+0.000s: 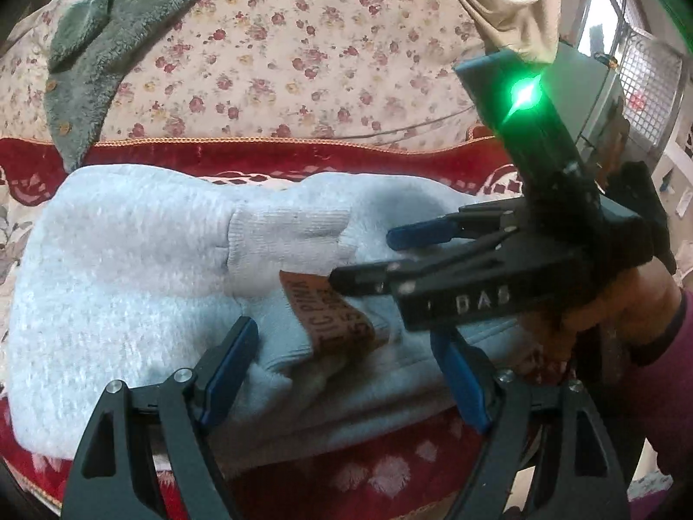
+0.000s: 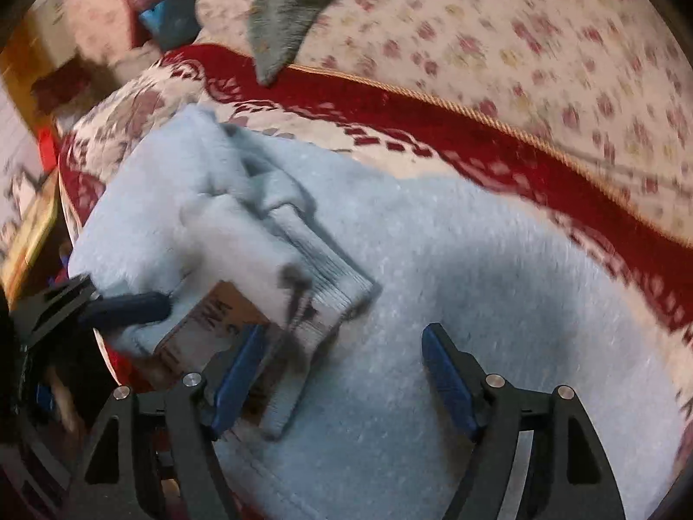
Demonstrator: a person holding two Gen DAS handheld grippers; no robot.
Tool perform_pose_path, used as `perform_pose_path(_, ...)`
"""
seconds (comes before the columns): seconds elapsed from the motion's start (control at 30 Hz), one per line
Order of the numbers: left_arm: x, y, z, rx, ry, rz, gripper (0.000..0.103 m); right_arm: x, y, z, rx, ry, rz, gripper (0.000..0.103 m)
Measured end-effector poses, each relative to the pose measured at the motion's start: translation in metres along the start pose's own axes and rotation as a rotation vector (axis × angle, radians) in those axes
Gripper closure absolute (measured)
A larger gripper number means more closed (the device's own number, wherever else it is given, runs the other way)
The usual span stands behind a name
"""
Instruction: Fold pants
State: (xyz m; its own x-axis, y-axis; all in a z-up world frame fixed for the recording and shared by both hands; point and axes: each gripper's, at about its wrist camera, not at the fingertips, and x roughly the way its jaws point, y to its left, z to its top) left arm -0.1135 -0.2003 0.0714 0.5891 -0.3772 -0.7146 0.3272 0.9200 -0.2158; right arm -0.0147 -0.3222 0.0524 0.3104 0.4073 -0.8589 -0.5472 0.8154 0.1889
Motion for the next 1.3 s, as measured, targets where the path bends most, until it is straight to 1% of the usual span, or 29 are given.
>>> perform_pose_path(0.07, -0.002, 0.001, 0.001, -0.005, 0.007, 0.012, 0.022, -0.006, -0.005, 0.000, 0.030, -0.021, 0.015, 0.023)
perform_pose_path(0.2, -0.006, 0.000, 0.002, -0.005, 0.016, 0.047, 0.022, -0.020, -0.011, 0.001, 0.068, -0.057, 0.003, 0.023)
perform_pose_path(0.27, -0.010, -0.002, 0.001, 0.001, 0.013, 0.062, 0.022, -0.027, -0.016, 0.000, 0.093, -0.075, -0.001, 0.023)
perform_pose_path(0.4, -0.018, -0.011, 0.005, 0.027, 0.000, 0.093, 0.022, -0.053, -0.029, -0.009, 0.177, -0.129, 0.025, 0.023)
perform_pose_path(0.6, -0.020, -0.030, 0.016, 0.068, -0.025, 0.115, 0.019, -0.079, -0.042, -0.027, 0.224, -0.159, -0.017, 0.023)
perform_pose_path(0.73, -0.017, -0.041, 0.020, 0.087, -0.031, 0.118, 0.019, -0.089, -0.049, -0.044, 0.239, -0.147, -0.058, 0.023)
perform_pose_path(0.87, -0.017, -0.050, 0.023, 0.112, -0.039, 0.125, 0.019, -0.096, -0.053, -0.058, 0.251, -0.152, -0.063, 0.023)
perform_pose_path(1.03, -0.013, -0.057, 0.027, 0.123, -0.043, 0.122, 0.019, -0.109, -0.063, -0.073, 0.291, -0.180, -0.074, 0.023)
perform_pose_path(1.2, -0.004, -0.067, 0.031, 0.142, -0.037, 0.104, 0.018, -0.129, -0.083, -0.098, 0.389, -0.205, -0.044, 0.023)
perform_pose_path(1.23, 0.000, -0.070, 0.032, 0.148, -0.034, 0.096, 0.017, -0.133, -0.085, -0.104, 0.407, -0.212, -0.033, 0.022)
perform_pose_path(1.3, 0.006, -0.075, 0.035, 0.153, -0.033, 0.082, 0.011, -0.143, -0.090, -0.118, 0.442, -0.230, 0.006, 0.020)
